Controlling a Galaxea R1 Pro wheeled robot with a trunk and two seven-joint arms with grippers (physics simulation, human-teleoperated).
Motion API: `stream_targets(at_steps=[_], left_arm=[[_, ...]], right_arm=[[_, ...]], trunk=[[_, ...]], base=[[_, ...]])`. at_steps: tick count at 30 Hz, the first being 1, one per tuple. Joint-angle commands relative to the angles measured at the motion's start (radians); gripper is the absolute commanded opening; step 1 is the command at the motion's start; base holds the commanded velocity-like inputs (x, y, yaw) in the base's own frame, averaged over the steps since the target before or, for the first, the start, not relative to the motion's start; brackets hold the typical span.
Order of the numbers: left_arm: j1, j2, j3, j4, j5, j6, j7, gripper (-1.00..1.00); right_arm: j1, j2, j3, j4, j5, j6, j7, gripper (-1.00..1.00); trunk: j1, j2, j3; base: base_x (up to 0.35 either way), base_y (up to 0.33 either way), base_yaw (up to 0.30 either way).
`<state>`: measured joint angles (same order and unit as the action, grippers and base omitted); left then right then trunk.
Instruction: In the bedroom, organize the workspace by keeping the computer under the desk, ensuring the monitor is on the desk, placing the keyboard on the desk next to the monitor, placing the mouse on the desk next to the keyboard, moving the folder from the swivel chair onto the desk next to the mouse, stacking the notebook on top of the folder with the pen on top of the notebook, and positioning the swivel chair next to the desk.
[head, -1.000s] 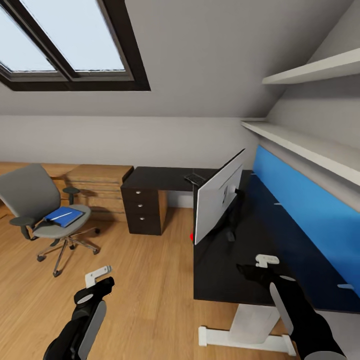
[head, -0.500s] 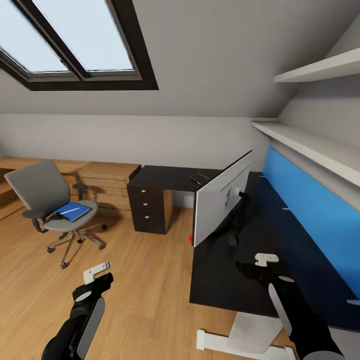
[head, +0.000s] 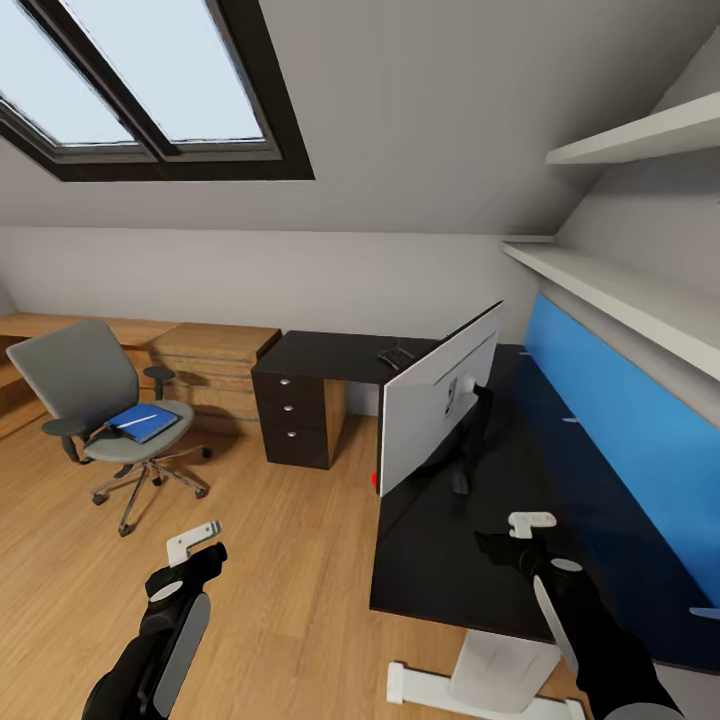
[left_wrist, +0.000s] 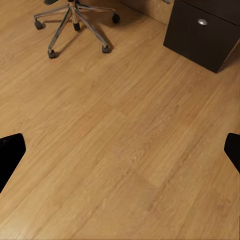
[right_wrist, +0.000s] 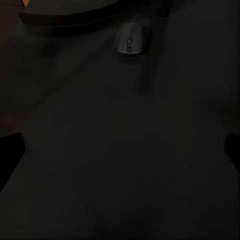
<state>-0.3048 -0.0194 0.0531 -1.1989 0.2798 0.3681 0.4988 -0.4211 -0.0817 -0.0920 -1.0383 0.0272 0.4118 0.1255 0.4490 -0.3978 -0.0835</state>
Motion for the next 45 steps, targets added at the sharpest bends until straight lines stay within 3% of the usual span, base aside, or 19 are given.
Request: stream_targets(at_steps=[1, 7, 9, 16, 28, 36, 45], left_arm=[[-0.001, -0.001, 0.001, -0.001, 0.009, 0.003, 0.004, 1.0], [-0.001, -0.001, -0.002, -0.001, 0.009, 0.004, -0.001, 1.0], [-0.001, -0.001, -0.004, -0.001, 0.009, 0.004, -0.001, 1.0], [0.0, -0.002, -0.005, -0.001, 0.009, 0.005, -0.002, 1.0], [-0.001, -0.002, -0.006, -0.001, 0.009, 0.004, -0.002, 1.0], [-0.001, -0.002, -0.006, -0.001, 0.009, 0.005, -0.002, 1.0], [-0.001, -0.002, -0.006, -0.001, 0.009, 0.005, -0.002, 1.0]], right_arm=[[-0.001, 0.001, -0.001, 0.003, 0.005, 0.001, 0.006, 1.0], [-0.001, 0.015, 0.024, 0.056, 0.017, -0.021, 0.004, 1.0], [-0.002, 0.034, 0.06, 0.141, 0.028, -0.044, -0.031, 1.0], [-0.003, 0.071, 0.075, 0.229, 0.066, -0.132, -0.141, 1.0], [-0.008, 0.073, 0.07, 0.248, 0.068, -0.14, -0.152, 1.0], [-0.101, 0.063, 0.062, 0.422, 0.066, -0.205, -0.153, 1.0], [-0.114, 0.059, 0.061, 0.445, 0.065, -0.218, -0.153, 1.0]], trunk=[[0.001, -0.002, -0.002], [0.001, -0.002, -0.002], [0.001, -0.002, -0.002], [0.001, -0.002, -0.002], [0.001, -0.002, -0.002], [0.001, -0.002, -0.002], [0.001, -0.002, -0.002]], base=[[0.186, -0.007, 0.001], [0.262, 0.039, 0.0], [0.158, 0.18, 0.0], [0.129, 0.235, 0.0], [0.136, 0.025, 0.0], [0.076, -0.019, 0.0], [0.051, 0.0, 0.0]])
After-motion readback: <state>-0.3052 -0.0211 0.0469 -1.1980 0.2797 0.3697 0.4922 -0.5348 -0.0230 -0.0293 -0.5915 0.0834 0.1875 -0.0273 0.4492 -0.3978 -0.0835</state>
